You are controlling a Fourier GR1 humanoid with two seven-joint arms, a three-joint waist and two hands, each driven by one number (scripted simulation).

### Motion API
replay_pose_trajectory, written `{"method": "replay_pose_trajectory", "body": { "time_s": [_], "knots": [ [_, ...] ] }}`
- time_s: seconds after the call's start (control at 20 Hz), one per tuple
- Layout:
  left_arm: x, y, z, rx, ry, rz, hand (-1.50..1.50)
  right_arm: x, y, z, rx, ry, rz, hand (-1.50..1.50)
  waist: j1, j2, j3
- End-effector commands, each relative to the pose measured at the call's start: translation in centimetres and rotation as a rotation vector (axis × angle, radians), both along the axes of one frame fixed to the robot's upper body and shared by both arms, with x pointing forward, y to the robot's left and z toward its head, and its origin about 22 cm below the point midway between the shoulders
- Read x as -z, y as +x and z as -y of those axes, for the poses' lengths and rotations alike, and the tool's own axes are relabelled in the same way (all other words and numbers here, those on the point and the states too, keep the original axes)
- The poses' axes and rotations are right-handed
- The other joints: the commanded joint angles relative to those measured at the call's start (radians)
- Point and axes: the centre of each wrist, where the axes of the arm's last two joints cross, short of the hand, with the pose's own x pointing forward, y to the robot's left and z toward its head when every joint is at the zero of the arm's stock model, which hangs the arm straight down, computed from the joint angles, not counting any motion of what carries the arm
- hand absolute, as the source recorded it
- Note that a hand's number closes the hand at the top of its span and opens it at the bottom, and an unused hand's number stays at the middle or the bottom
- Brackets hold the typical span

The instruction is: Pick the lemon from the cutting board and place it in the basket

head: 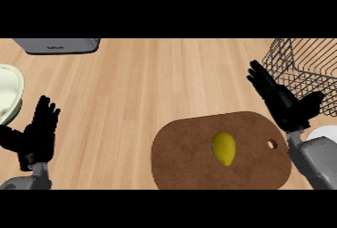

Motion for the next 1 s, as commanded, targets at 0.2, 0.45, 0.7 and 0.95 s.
{"method": "replay_pose_trajectory", "body": {
  "time_s": [0.2, 0.45, 0.7, 0.95],
  "knots": [
    [-3.4, 2.6, -0.8, 0.218, 0.177, -0.014, 0.00, -7.0, 3.8, 1.6, -0.090, 0.323, 0.359, 1.50, 0.030, 0.012, -0.005],
    [-3.9, 3.4, 0.1, 0.293, 0.150, -0.074, 0.00, -5.7, 0.0, -4.3, -0.502, -0.208, 0.603, -1.50, 0.016, -0.002, -0.009],
    [-3.9, 3.7, -0.8, 0.302, 0.148, -0.083, 0.00, -3.0, -5.3, -12.3, -0.310, -0.135, 0.675, -1.50, 0.004, -0.004, -0.010],
    [-4.8, 4.4, -1.6, 0.320, 0.130, -0.081, 0.00, -10.6, -4.8, -14.4, -0.255, -0.290, 0.487, -1.50, 0.013, -0.003, -0.012]
  ]
}}
